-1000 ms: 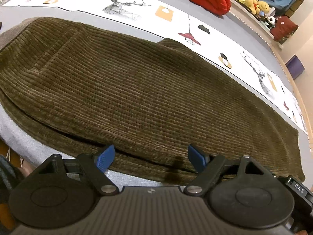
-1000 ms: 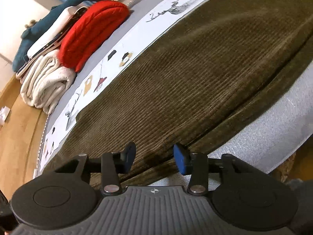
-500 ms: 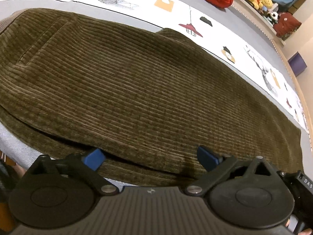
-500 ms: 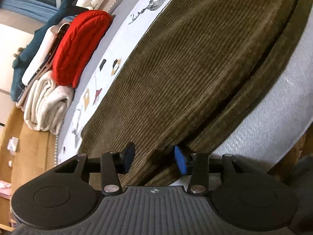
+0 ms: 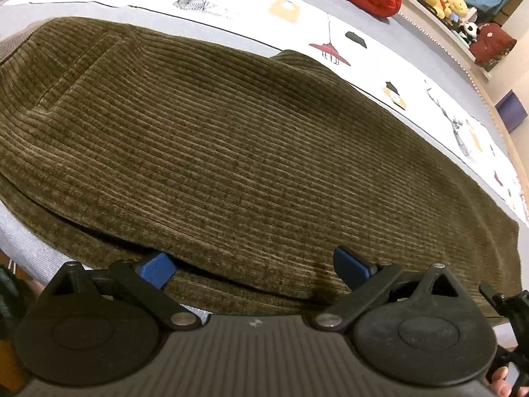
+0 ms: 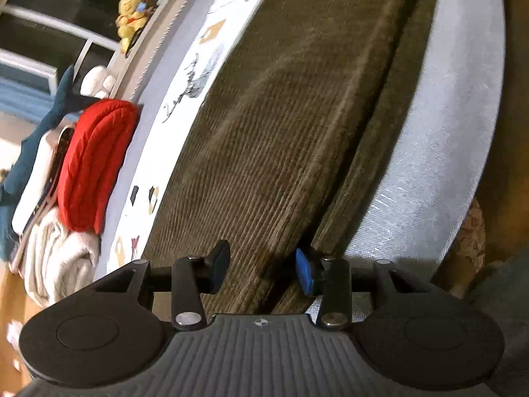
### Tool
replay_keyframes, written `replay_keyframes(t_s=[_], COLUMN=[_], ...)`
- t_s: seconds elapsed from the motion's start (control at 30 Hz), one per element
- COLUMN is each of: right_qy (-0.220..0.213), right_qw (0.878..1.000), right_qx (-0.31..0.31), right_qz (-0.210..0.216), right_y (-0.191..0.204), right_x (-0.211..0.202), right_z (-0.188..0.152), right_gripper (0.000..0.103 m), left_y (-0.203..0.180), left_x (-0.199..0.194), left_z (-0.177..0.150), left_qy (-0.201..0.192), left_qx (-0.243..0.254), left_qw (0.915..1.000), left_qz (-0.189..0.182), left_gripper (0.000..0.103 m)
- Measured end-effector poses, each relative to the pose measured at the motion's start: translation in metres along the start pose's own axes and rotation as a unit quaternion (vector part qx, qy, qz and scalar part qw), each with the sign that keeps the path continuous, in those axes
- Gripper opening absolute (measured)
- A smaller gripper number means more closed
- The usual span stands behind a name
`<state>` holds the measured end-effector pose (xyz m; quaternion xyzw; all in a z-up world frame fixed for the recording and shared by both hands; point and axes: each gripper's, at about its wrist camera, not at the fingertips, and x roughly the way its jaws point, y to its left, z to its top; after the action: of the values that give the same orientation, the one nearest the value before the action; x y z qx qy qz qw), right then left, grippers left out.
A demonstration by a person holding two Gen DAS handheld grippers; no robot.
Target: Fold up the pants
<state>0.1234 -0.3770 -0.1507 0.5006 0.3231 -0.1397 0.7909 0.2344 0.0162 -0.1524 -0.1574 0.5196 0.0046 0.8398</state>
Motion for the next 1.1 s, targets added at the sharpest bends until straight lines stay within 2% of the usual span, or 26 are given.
replay_keyframes(t_s=[0.1,0.17,0.2,0.23,0.27,0.3,0.33,0.43,0.53,0.67,0.97,1.07,1.1], right_qy=[0.013,0.016,0.018,0.018,0.016,0.018,0.018,0.01,-0.002,-0.002,0.017,0.016,0.006], right_qw=[0.999,1.0,1.0,1.0,1.0,0.999,0.999,0.999,0.998,0.999,0.996,0.999,0.999], right_qx=[-0.031,-0.014,-0.007,-0.008,-0.022,-0.038,-0.044,-0.054,-0.063,-0.046,-0.085,-0.047,-0.034], right_qz=[0.008,0.019,0.023,0.021,0.01,-0.002,-0.009,-0.003,0.007,0.025,-0.016,-0.005,-0.004], right_y=[0.007,0.0,-0.002,-0.001,0.0,0.001,0.001,0.006,0.006,-0.004,0.001,-0.008,-0.012], right_x=[0.004,0.004,0.004,0.004,0.004,0.005,0.004,-0.004,-0.015,-0.026,-0.013,-0.022,-0.028], right_z=[-0.003,-0.001,0.001,0.0,-0.001,-0.001,-0.001,-0.003,-0.008,-0.007,-0.008,-0.004,-0.002], right_gripper=[0.046,0.046,0.046,0.042,0.024,0.012,0.009,0.008,0.007,0.007,0.009,0.016,0.021], left_y=[-0.002,0.004,0.009,0.013,0.016,0.019,0.022,0.027,0.027,0.032,0.024,0.025,0.026], left_x=[-0.003,-0.008,-0.01,-0.011,-0.01,-0.009,-0.008,-0.01,-0.019,-0.026,-0.018,-0.022,-0.025], left_z=[0.0,0.003,0.004,0.007,0.008,0.01,0.01,0.007,0.002,-0.003,-0.006,-0.007,-0.005], left_qy=[0.008,0.014,0.016,0.016,0.016,0.013,0.009,-0.001,-0.008,-0.007,-0.013,-0.012,-0.002], left_qx=[0.01,0.001,-0.009,-0.018,-0.024,-0.026,-0.027,-0.03,-0.018,-0.009,0.02,0.03,0.029], left_qw=[0.9999,0.9995,0.9994,0.9993,0.9994,0.9995,0.9996,0.9995,0.9998,0.9998,0.9997,0.9995,0.9996], left_qz=[-0.009,-0.027,-0.028,-0.027,-0.021,-0.009,-0.001,-0.007,-0.006,-0.013,0.004,0.001,0.003], left_gripper=[0.097,0.084,0.075,0.063,0.054,0.034,0.025,0.016,0.016,0.016,0.019,0.029,0.044])
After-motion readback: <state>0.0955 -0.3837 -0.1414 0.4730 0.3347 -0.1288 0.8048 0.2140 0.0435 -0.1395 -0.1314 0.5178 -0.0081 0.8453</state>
